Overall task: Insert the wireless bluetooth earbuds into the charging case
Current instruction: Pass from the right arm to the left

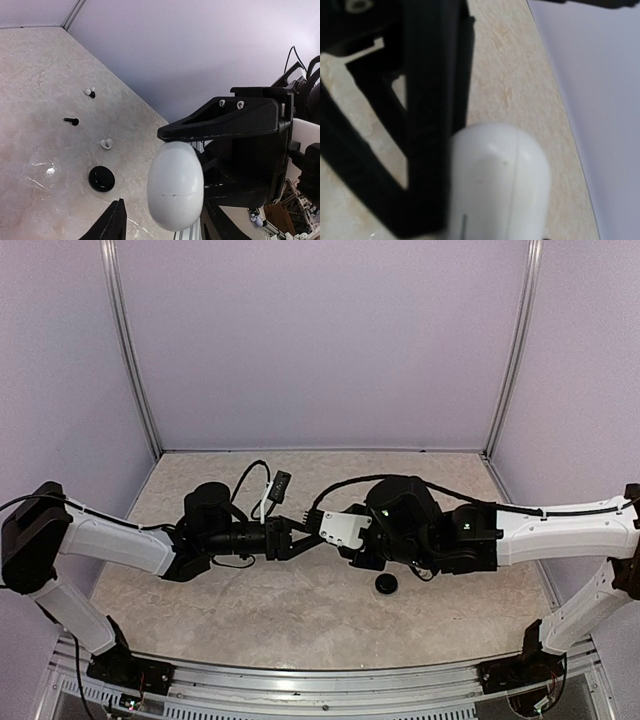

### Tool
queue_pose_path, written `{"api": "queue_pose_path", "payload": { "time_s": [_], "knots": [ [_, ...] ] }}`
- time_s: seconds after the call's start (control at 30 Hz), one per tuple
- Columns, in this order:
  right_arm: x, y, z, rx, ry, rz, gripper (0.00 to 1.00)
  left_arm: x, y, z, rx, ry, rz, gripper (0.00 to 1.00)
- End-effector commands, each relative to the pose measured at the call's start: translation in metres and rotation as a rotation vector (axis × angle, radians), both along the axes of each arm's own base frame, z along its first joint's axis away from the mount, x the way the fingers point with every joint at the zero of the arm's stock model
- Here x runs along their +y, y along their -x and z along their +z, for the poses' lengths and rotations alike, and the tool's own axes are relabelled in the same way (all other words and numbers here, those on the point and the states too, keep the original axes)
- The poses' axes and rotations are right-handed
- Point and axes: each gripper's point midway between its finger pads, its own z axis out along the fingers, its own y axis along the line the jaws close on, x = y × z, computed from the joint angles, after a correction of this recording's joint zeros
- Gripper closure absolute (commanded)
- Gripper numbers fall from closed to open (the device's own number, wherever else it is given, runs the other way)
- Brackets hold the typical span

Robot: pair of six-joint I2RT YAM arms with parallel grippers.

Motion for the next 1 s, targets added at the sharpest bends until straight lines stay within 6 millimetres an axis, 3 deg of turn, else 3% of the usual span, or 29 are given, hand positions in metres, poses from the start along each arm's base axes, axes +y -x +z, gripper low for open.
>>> {"api": "queue_pose_path", "payload": {
  "time_s": [0.0,0.1,0.5,0.77,0.97],
  "knots": [
    [0.010,0.002,0.011,-0.036,-0.003,0.012,0.69,-0.010,0.004,0.022,-0.047,0.066,-0.034,0.50],
    [0.012,0.003,0.011,-0.038,-0.004,0.018,0.70,-0.011,0.004,0.022,-0.049,0.072,-0.040,0.53],
    [0.014,0.007,0.023,-0.042,-0.053,0.033,0.69,-0.008,0.014,0.024,-0.091,0.106,-0.078,0.82],
    [0.009,0.024,0.037,0.040,-0.167,0.094,0.33,0.003,0.024,0.037,-0.239,0.110,-0.080,0.94],
    [-0.003,0.041,0.047,0.224,-0.284,0.203,0.26,0.015,0.038,0.048,-0.384,0.098,-0.086,0.95]
  ]
}}
